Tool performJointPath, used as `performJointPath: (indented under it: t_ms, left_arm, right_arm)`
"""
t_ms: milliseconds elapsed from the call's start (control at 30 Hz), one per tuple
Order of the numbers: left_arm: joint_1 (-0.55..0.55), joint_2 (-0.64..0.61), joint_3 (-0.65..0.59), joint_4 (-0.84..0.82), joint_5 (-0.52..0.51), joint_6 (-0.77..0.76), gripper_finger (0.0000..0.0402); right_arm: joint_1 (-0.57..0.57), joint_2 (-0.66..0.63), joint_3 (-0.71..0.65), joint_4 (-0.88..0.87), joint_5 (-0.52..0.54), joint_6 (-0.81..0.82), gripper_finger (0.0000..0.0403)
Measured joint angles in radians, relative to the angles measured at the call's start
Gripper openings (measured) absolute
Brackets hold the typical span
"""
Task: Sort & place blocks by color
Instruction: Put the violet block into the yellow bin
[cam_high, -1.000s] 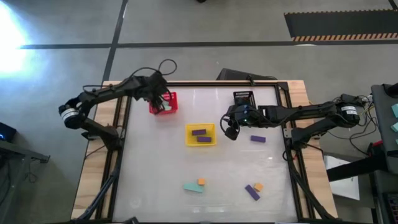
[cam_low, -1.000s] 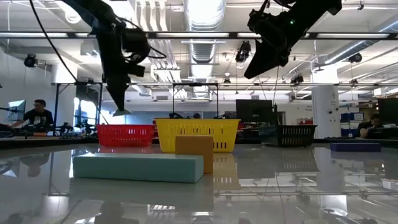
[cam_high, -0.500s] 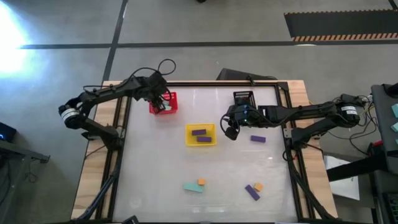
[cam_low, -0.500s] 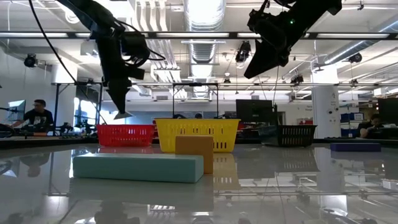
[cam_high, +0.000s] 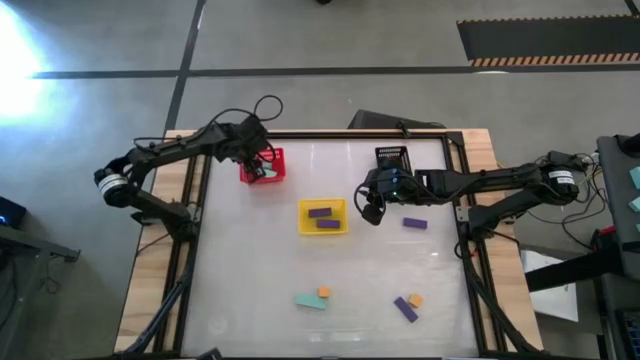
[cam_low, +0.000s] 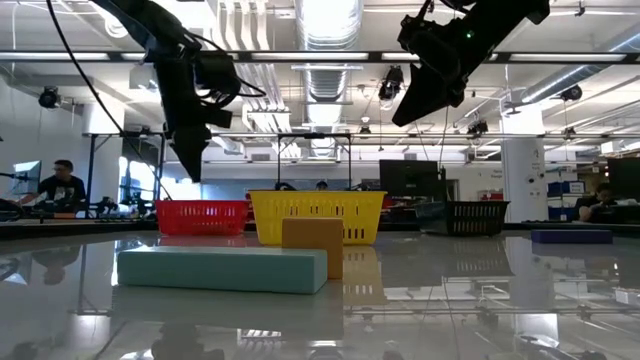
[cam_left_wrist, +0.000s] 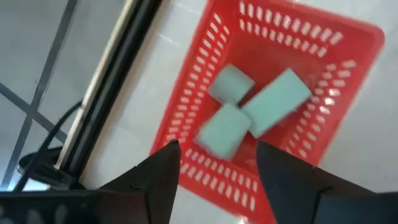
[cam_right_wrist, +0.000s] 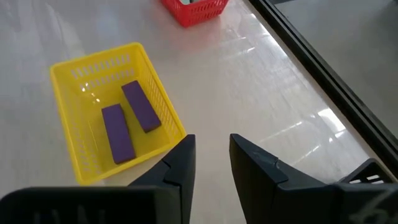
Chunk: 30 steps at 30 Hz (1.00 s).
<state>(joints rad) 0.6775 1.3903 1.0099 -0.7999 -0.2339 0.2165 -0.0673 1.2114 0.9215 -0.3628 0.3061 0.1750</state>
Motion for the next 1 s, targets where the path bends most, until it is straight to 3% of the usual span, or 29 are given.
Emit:
performJointPath:
  t_ms: [200,433,700,1000]
  left_arm:
    - [-0.074,-0.074,0.008,-0.046,0.031,-0.112,0.0196]
    - [-0.287,-0.228,-0.043,0.075,0.045,-0.27,0.0196]
    - [-0.51,-0.369,-0.222,0.417,0.041,-0.382,0.0196]
    - [-0.645,-0.411,-0.456,0.921,0.04,-0.456,0.0196]
  right_arm:
    - [0.0,0.0,0.0,0.0,0.0,0.015,0.0081]
    - [0.002,0.0,-0.01,0.0,-0.001,0.063,0.0075]
    - [0.022,0.0,-0.015,0.0,-0.002,0.086,0.0079]
    - [0.022,0.0,-0.02,0.001,0.0,0.092,0.0071]
